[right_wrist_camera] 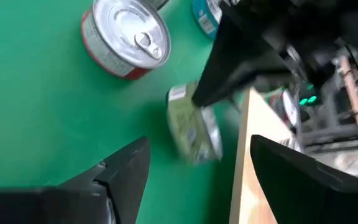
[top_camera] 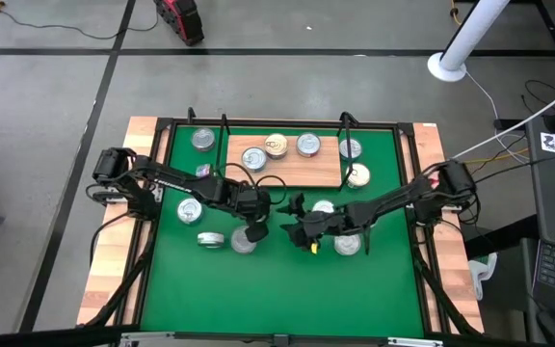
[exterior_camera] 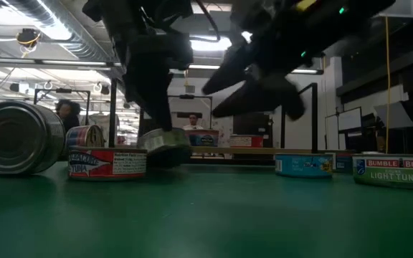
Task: Stack canned seafood by type on shelf
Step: Put the green tuna can on the shelf
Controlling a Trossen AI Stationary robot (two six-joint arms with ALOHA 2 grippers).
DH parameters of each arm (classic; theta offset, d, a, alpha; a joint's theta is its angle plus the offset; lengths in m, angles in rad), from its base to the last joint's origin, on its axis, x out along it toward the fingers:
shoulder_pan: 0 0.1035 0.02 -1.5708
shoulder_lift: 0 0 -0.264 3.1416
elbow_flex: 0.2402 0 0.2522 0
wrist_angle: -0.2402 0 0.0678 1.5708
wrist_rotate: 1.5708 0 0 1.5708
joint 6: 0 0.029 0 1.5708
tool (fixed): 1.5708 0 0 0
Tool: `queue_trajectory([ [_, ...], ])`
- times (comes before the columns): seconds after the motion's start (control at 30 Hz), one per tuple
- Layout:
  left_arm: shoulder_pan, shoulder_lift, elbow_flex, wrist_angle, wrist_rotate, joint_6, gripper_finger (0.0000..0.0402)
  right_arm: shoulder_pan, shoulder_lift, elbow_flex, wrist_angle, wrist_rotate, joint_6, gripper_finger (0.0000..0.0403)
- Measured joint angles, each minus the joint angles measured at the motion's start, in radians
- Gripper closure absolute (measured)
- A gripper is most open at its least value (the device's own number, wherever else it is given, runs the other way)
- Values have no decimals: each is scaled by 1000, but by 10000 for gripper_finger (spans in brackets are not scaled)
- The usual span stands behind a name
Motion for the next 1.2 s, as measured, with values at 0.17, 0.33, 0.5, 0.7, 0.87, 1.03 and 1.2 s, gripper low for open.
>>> queue_trajectory([
  [0.17, 0, 0, 1, 48, 18, 0, 401, 0, 84, 0, 88, 12, -80, 127],
  [0.33, 1, 0, 1, 78, 32, 0, 401, -8, 135, 0, 135, 15, -91, 127],
  [0.5, 1, -1, 1, 86, 55, 0, 401, -22, 151, 0, 148, 40, -91, 127],
  [0.7, 1, -1, 1, 116, 67, 0, 402, -33, 151, 1, 182, 44, -85, 127],
  [0.87, 1, -1, 1, 134, 75, 0, 402, -42, 151, 1, 174, 6, -82, 127],
  [1.03, 1, -1, 1, 137, 75, 0, 401, -47, 151, 1, 151, 2, -81, 128],
  [1.2, 0, -1, 1, 140, 74, 33, 401, -48, 151, 1, 135, 2, -81, 160],
])
